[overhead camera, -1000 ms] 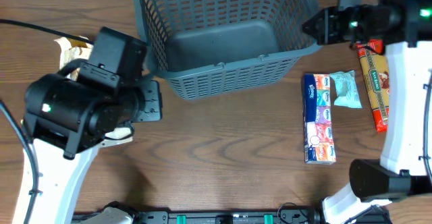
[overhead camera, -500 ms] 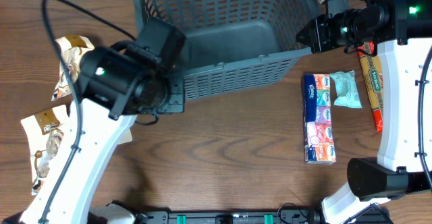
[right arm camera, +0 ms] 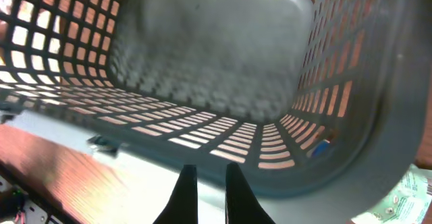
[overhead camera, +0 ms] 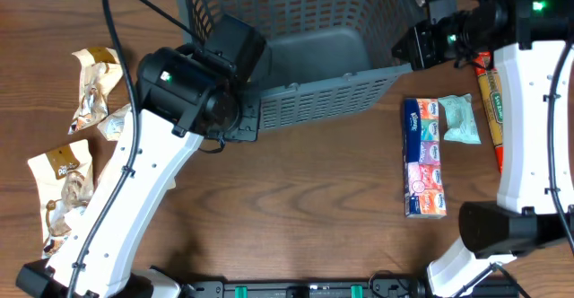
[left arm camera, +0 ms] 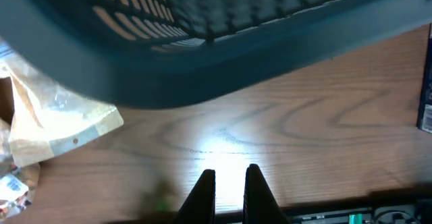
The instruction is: Pack container
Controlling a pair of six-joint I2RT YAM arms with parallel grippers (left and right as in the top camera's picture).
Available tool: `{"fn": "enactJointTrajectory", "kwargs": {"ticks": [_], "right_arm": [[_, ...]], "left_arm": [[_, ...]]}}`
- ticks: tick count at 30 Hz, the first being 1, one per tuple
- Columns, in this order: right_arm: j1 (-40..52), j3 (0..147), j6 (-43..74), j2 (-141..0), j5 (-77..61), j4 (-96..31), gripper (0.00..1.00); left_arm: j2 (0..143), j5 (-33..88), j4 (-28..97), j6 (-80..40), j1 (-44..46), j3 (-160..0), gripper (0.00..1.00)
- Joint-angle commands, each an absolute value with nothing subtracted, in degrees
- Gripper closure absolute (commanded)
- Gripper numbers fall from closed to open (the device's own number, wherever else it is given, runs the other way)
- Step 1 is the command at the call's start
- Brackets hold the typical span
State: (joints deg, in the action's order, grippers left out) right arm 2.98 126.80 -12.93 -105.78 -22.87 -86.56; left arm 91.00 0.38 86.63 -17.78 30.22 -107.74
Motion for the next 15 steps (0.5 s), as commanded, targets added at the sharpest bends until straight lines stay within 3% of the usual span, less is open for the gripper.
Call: {"fn": "enactJointTrajectory", "kwargs": {"ticks": [1,15], "right_arm": [[3.42,127.72,-14.98,-107.20,-22.50,-86.78,0.99],[3.46,127.70,-15.51,-112.49,-22.50,-86.85,0.99]], "left_arm": [[91.50,-0.49,86.00,-15.11,30.35,-106.19,0.94],[91.64,-0.51,80.27,-13.69,30.33,-99.44,0.94]]}}
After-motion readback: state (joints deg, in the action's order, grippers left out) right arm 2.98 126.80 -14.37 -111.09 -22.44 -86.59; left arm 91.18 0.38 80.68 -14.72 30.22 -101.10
